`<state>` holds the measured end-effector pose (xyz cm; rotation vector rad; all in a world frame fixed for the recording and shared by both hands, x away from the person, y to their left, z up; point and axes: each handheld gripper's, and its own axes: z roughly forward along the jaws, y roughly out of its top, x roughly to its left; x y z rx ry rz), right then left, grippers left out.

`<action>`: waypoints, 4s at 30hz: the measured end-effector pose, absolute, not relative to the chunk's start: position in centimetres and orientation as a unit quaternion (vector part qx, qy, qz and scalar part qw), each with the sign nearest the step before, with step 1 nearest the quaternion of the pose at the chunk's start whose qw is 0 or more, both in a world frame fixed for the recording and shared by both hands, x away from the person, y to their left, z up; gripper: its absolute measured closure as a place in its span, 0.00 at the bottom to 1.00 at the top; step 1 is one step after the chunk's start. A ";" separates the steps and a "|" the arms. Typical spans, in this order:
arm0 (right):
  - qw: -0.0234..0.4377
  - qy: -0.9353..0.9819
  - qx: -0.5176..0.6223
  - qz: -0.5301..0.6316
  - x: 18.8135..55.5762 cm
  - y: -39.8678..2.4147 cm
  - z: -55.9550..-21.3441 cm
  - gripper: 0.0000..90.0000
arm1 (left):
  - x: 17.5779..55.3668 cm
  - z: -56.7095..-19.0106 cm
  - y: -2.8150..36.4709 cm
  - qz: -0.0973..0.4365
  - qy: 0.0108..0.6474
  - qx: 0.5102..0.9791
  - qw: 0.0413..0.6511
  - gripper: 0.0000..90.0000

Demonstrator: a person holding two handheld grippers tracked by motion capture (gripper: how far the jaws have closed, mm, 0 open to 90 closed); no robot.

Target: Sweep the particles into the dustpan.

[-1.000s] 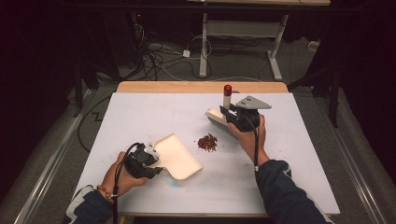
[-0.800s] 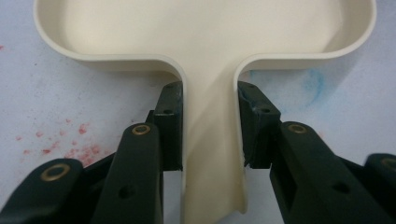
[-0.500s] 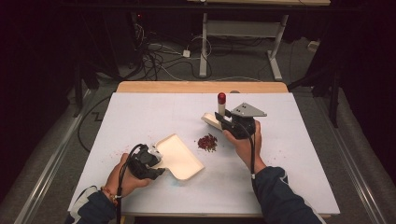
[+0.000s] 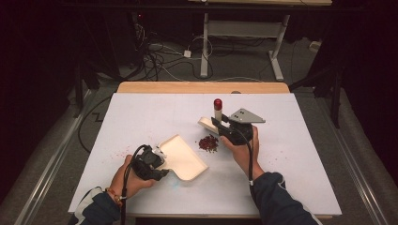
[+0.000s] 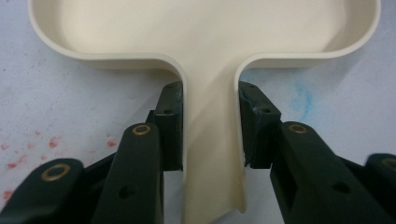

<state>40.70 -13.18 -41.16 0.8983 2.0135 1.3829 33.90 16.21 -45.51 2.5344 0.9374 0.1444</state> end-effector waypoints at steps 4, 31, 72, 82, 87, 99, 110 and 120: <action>0.267 0.746 0.326 0.515 40.0 -12.6 -41.4 0.76 | 33.9 -45.7 16.0 0.050 0.341 0.914 0.214 0.71; 0.243 0.740 0.319 0.541 36.5 -10.2 -42.1 0.75 | 34.1 -46.0 14.0 0.059 0.353 0.913 0.194 0.71; 0.227 0.713 0.306 0.589 36.5 -16.2 -37.3 0.79 | 34.2 -45.8 15.4 0.064 0.355 0.907 0.217 0.71; 0.171 0.737 0.277 0.592 34.6 -19.6 -36.8 0.79 | 34.2 -45.7 17.5 0.071 0.365 0.902 0.219 0.71; 0.133 0.757 0.245 0.591 33.1 -20.5 -36.4 0.79 | 34.1 -45.7 18.7 0.077 0.368 0.900 0.221 0.71; 0.039 0.807 0.188 0.559 30.8 -19.7 -38.0 0.79 | 33.8 -46.0 20.3 0.082 0.365 0.901 0.221 0.71; 0.055 0.813 0.187 0.548 32.6 -17.4 -39.9 0.79 | 33.2 -46.3 21.5 0.083 0.366 0.900 0.223 0.71; 0.099 0.806 0.192 0.550 35.2 -15.9 -39.7 0.79 | 32.9 -46.5 21.9 0.083 0.366 0.900 0.219 0.71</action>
